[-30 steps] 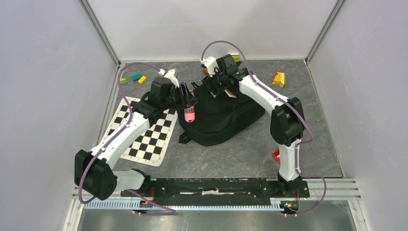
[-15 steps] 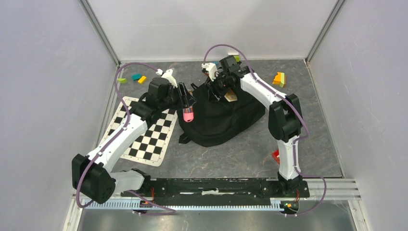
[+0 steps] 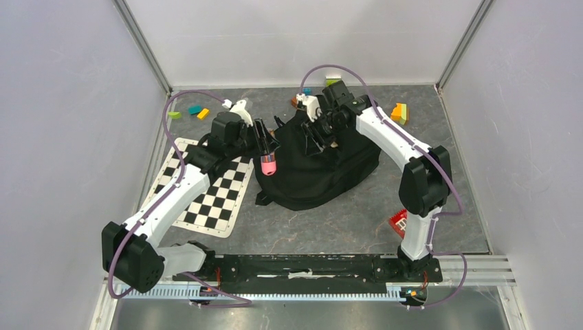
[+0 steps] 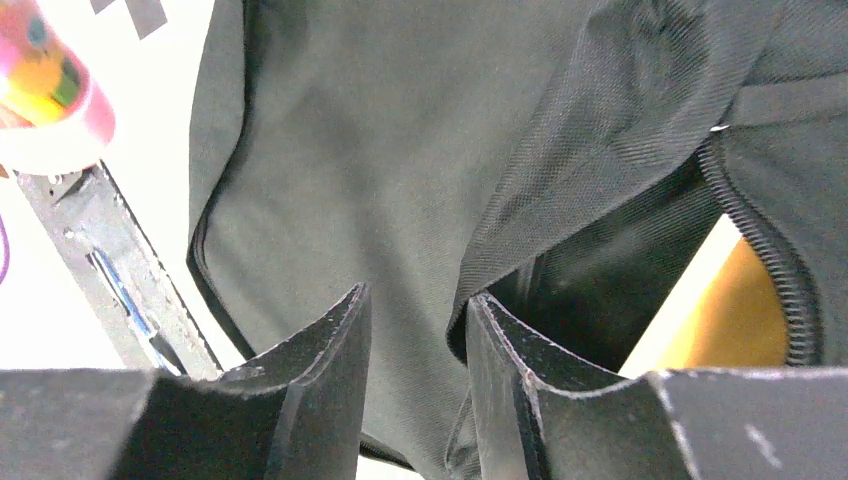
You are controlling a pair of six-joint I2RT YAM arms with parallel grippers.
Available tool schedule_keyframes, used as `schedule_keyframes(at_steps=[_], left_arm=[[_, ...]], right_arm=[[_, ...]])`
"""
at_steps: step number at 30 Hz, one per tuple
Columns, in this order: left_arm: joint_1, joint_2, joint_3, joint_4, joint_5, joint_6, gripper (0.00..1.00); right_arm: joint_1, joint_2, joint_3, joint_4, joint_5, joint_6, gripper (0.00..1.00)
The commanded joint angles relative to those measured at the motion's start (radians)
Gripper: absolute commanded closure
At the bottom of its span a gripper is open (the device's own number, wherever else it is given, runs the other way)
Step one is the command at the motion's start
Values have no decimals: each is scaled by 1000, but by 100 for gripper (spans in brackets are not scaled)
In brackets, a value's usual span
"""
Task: Pack the student bag
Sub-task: Adjust the student bag at the center of the board.
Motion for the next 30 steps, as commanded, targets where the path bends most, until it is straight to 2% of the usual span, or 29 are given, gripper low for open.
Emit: schedule_keyframes(at_steps=[1,6,15,17,21,22,27,30], left_arm=[[5,-49,-16,46,1,-5,85],[5,-52,-12,46,5,-7,85],[5,35,86,97,13,-52,88],[4,75,121,117,20,-83,88],[4,144,189,156,29,-161,86],[2,159,205,167,29,-190,86],[-4,240,249,242,6,-362,87],[-20,312,321,249,23,-376,87]], right_arm=[[26,-84,-118,-105,14,-3,56],[29,-95,-160,-120,142,-25,54],[37,-151,-6,-167,147,49,50],[38,-180,9,-147,187,63,46],[36,-239,-1,-39,360,101,28],[35,-252,-10,-4,388,110,26],[34,-306,-136,230,550,122,26],[33,-311,-211,375,652,70,28]])
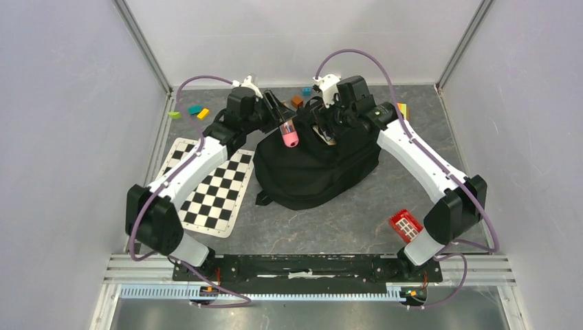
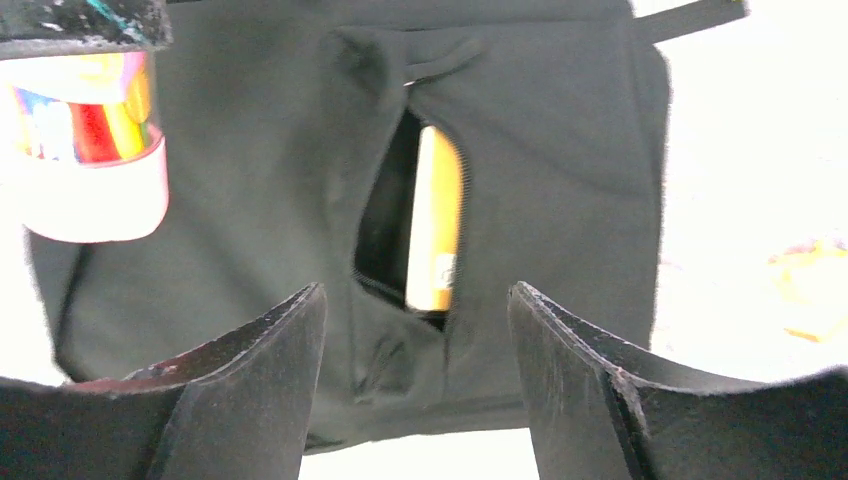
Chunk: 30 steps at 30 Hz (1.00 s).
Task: Pack the student bag
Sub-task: Adjust the student bag at the center of the board, then place the stationery in the student bag.
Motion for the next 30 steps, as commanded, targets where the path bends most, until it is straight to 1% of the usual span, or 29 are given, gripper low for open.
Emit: schedule_keyframes(at_steps=[1,3,6,9,13,14,15,17,19,20,21,22,27,30], left_arm=[[-22,100,140,80,25,-121,87],[-36,144,201,58,47,-135,87],[-61,179,226,55,32,-183,88],[-83,212,236,52,32,-231,88],[-101,253,245,34,52,-261,88],[-105,263,251,19,58,-260,88],[-108,271,255,9,64,-260,88],[-113,285,263,-16,80,-258,88],[-116,300,276,-60,96,-249,88],[-119,307,280,-73,105,-243,88],[-125,311,283,-84,111,-239,88],[-130,318,291,-96,118,-233,88],[-140,421,400,-178,190,-217,88],[-148,477,445,-199,214,-213,87]], right_arm=[[1,-2,-90,259,200,-43,29],[1,28,-94,284,220,-81,30],[1,66,-110,302,218,-111,28],[1,79,-169,380,231,-121,26],[1,93,-208,447,372,-136,23],[1,97,-209,459,409,-139,25],[-1,97,-208,467,445,-140,31],[-7,87,-208,485,480,-134,47],[-15,72,-211,501,487,-119,69],[-19,66,-211,503,482,-112,83],[-23,58,-209,505,474,-102,93],[-27,50,-212,507,458,-92,99],[-49,15,-245,536,337,-28,100],[-53,2,-261,550,268,10,100]])
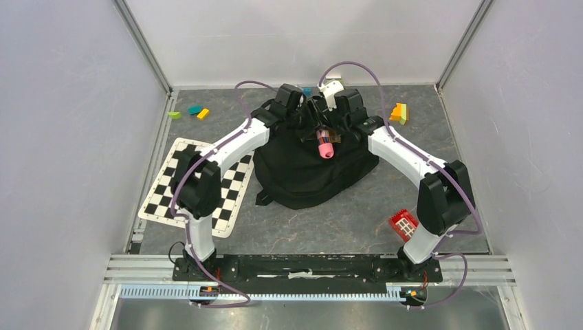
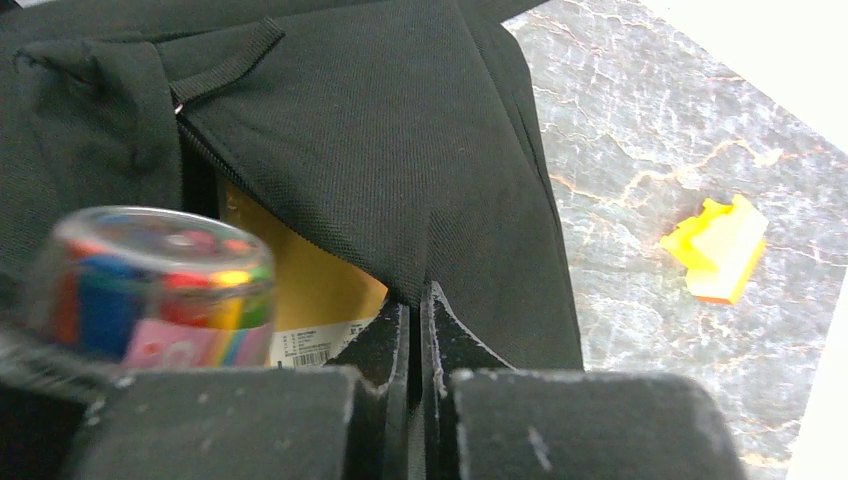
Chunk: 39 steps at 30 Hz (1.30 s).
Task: Pack the student bag
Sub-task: Place the stationery in the student bag.
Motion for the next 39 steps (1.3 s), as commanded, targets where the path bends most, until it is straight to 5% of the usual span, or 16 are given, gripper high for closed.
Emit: schedule_keyframes(at_steps=[1,5,14,20,29,33,39], left_arm=[[-8,74,105,-45,81,9,86],[-10,131,159,-109,90,32,78],[-10,124,208,-218,14,138,21],[-10,58,207,-304,-85,267,1],[-12,-148,2,-257,-120,448,0],[-13,-186,-130,-193,-13,527,0],[-18,-238,-220,-218,-120,718,0]], right_arm=[[-17,-76,-13,128,-91,78,100],[-18,-76,-27,145,-141,121,100],[-21,-70,-34,152,-148,133,100],[-30,-74,-50,151,-149,135,100],[-44,-69,-55,152,-170,139,100],[-47,-64,-62,152,-183,139,100],[-54,-66,-75,167,-207,170,100]])
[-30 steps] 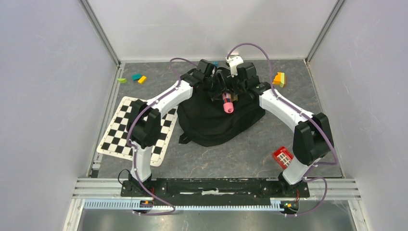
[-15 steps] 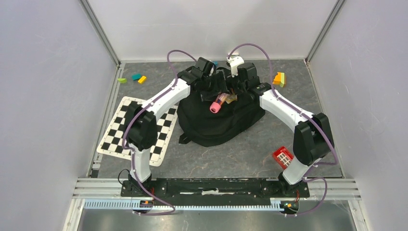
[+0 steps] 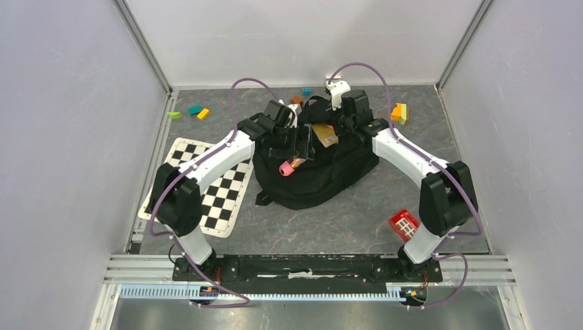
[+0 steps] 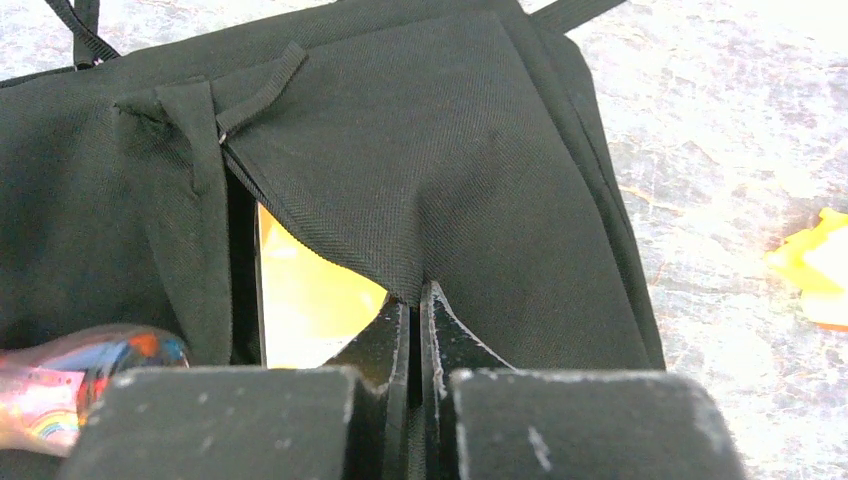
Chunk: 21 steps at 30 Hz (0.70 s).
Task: Pack the student bag
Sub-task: Place the stationery in the student bag.
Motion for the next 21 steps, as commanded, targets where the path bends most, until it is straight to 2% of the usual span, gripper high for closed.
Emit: schedule_keyframes(at_steps=[1,10,17,21], left_arm=[[-4,-68,-71,32,-31,196,0],[-3,-285,-297,142,-91,298,0],[-1,-299,-360,193,-79,412,1],[0,-272,-371,234,-87,454,10]], right_arm=[[-7,-41,-10,72,-35,45,100],[-13,-30,-3,72,-57,54,100],[-19,-20,1,72,-76,66,100],[-18,-22,1,75,-104,76,100]])
